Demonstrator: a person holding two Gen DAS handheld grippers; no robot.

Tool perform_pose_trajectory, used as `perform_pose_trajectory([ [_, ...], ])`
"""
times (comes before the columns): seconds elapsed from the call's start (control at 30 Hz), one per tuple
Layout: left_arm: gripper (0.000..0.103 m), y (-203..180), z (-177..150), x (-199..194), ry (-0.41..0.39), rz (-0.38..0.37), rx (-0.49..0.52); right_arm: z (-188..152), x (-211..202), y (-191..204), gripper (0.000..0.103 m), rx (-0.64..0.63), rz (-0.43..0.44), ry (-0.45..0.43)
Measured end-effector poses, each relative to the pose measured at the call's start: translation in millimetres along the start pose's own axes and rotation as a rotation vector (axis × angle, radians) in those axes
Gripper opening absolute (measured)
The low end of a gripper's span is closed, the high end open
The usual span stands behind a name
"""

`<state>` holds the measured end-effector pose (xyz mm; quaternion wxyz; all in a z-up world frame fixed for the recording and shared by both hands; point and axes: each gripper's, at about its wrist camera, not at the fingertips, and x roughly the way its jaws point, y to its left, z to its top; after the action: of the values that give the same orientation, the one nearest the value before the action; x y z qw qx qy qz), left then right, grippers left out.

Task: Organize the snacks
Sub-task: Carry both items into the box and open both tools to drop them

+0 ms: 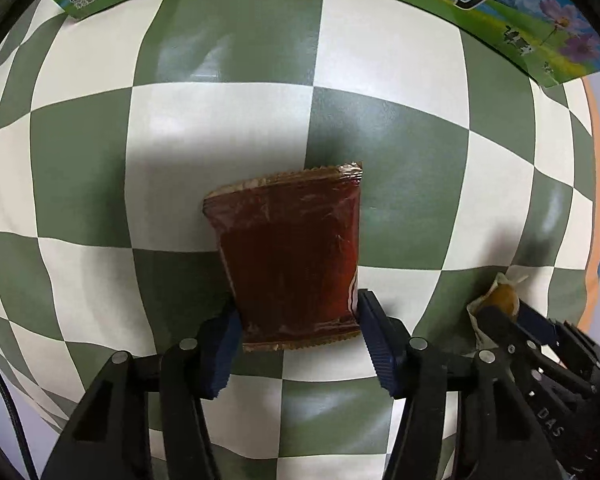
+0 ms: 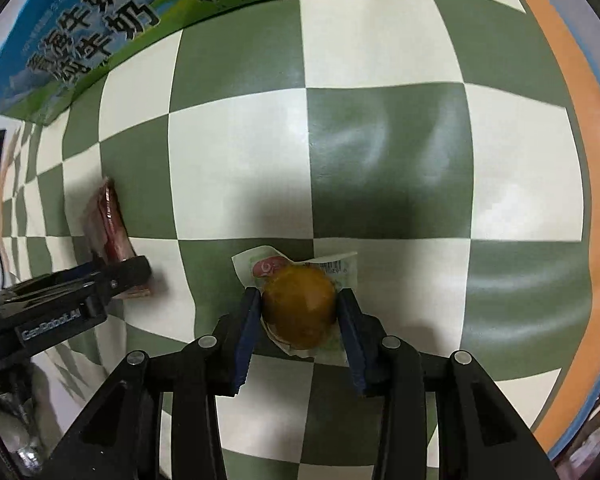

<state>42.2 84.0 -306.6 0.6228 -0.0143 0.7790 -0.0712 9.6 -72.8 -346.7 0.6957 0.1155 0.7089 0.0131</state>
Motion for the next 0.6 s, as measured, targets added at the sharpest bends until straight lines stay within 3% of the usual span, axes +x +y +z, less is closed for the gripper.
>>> perform_pose_trajectory([
  [0.27, 0.052, -6, 4, -22, -0.04, -0.032, 0.041, -10, -33, 12, 0.041, 0.018, 0.073, -0.063],
  [0.6, 0.052, -16, 14, -124, -0.196, -0.141, 0.099, 29, -142, 39, 0.041, -0.003, 0.217, -0.251],
])
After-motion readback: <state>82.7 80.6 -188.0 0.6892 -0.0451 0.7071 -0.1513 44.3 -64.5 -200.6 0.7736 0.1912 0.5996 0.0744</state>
